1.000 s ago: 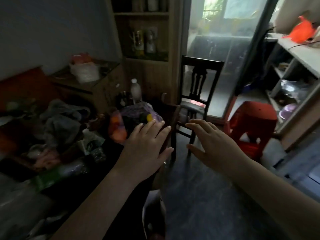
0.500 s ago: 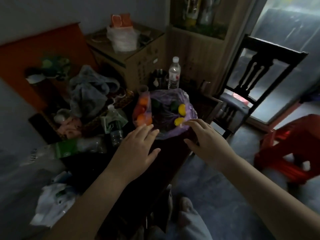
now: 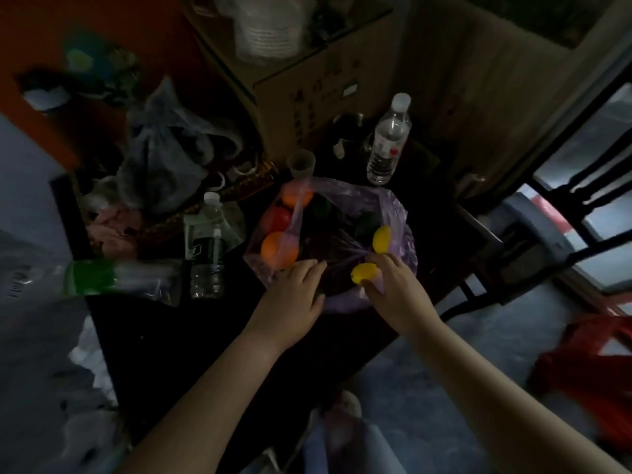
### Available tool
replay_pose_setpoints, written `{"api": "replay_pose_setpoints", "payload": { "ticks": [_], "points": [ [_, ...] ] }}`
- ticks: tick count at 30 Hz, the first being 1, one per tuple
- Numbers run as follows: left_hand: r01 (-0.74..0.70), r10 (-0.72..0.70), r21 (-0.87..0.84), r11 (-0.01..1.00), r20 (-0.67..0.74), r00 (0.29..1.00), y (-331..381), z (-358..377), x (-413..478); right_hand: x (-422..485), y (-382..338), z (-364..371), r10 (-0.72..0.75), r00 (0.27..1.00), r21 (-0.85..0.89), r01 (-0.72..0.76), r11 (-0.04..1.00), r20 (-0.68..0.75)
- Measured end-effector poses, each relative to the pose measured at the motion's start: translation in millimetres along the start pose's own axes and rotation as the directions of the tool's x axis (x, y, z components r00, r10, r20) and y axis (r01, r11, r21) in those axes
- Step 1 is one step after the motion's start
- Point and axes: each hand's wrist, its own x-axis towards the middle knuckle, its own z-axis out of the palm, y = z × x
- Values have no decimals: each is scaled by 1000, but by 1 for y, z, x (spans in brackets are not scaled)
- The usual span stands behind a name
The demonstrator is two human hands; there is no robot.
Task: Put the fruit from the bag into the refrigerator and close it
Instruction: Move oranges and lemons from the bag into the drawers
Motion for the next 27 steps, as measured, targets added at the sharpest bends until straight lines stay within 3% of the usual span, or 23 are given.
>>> {"api": "replay_pose_setpoints", "payload": {
  "ticks": [10,27],
  "points": [
    [109,-109,51,993,1,994,-29,31,56,43,41,43,-200,971,-138,217,966,130],
    [390,-395,238,889,-30,918,-86,37,82,55,72,58,-173,977,-154,192,969,128]
  ]
}}
